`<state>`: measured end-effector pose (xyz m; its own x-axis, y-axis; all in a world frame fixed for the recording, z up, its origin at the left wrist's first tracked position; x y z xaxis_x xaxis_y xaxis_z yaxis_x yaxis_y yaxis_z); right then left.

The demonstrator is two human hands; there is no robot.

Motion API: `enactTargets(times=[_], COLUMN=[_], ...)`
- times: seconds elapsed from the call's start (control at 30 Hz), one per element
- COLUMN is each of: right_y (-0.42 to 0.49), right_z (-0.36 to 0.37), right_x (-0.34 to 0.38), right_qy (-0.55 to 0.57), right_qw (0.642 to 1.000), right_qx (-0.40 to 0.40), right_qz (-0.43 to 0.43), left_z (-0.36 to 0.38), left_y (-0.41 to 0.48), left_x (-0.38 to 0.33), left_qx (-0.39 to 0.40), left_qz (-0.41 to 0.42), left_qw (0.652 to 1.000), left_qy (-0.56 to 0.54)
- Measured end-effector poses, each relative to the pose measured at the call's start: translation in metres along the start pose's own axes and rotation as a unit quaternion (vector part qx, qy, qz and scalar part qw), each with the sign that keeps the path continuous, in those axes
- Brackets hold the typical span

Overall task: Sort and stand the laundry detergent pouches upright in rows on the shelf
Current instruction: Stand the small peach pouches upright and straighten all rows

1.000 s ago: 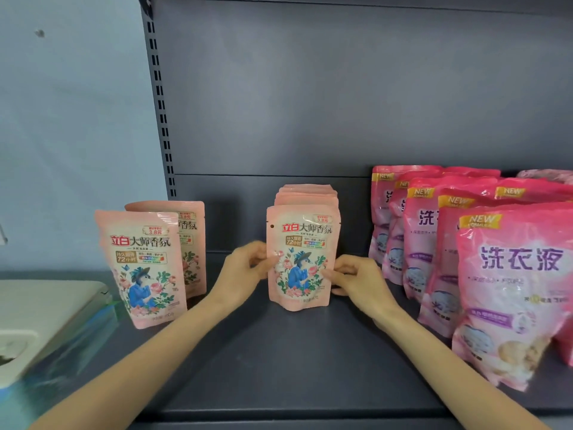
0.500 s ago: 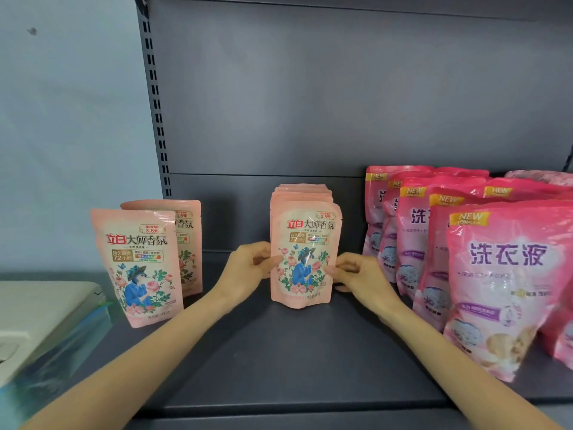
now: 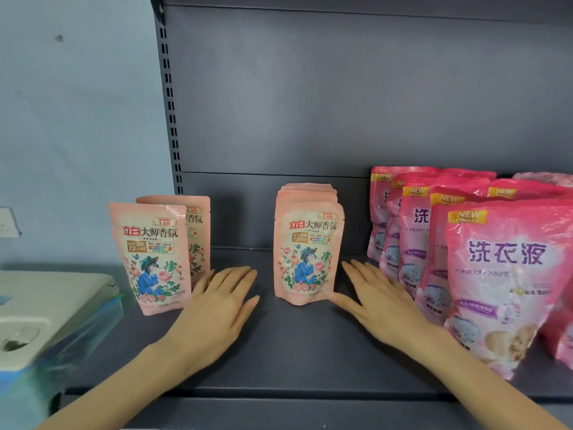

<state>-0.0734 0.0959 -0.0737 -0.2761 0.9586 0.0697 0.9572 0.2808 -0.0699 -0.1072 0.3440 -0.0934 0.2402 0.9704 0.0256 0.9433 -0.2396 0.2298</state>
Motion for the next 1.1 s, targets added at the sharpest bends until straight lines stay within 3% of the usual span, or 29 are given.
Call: enactTargets(times=[0.23,0.47,0.8,1.1], right_y=[-0.013,-0.013,-0.023,-0.007], right_z=[-0.017,-0.005,0.0,-0.026], right_x=[-0.001,0.012,0.072,0.176], right_qy=[-0.047,-0.026,0.02,0.049], right_qw=[0.996,0.996,0.986,0.971], right_qx=[-0.078,-0.074,-0.152,-0.183], right_qz=[-0.001,-0.037,-0.059,-0.145], left_z=[-0.019,-0.026,-0.056,-0.106], left_y=[-0.037,-0.059,-0.083,-0.06], left_x=[0.021,0.028,0.076,0.134], left_qx=[-0.064,-0.07,-0.118,-0.165], left_qz=[-0.083,-0.145,-0.122,-0.058], left_qw=[0.989,0.981,0.981,0.983], left_qy=[0.104,0.109,0.092,0.061])
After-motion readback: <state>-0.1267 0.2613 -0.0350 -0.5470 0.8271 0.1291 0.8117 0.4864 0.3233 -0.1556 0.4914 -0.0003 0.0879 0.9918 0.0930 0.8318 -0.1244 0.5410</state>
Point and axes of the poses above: each hand's wrist, its own y-axis towards the middle knuckle, its own z-axis out of the palm, x = y × z, the point moved 2 cm from there along y, towards the middle knuckle, and after that the axes turned 12 degrees about x, right-handed, at the moved point
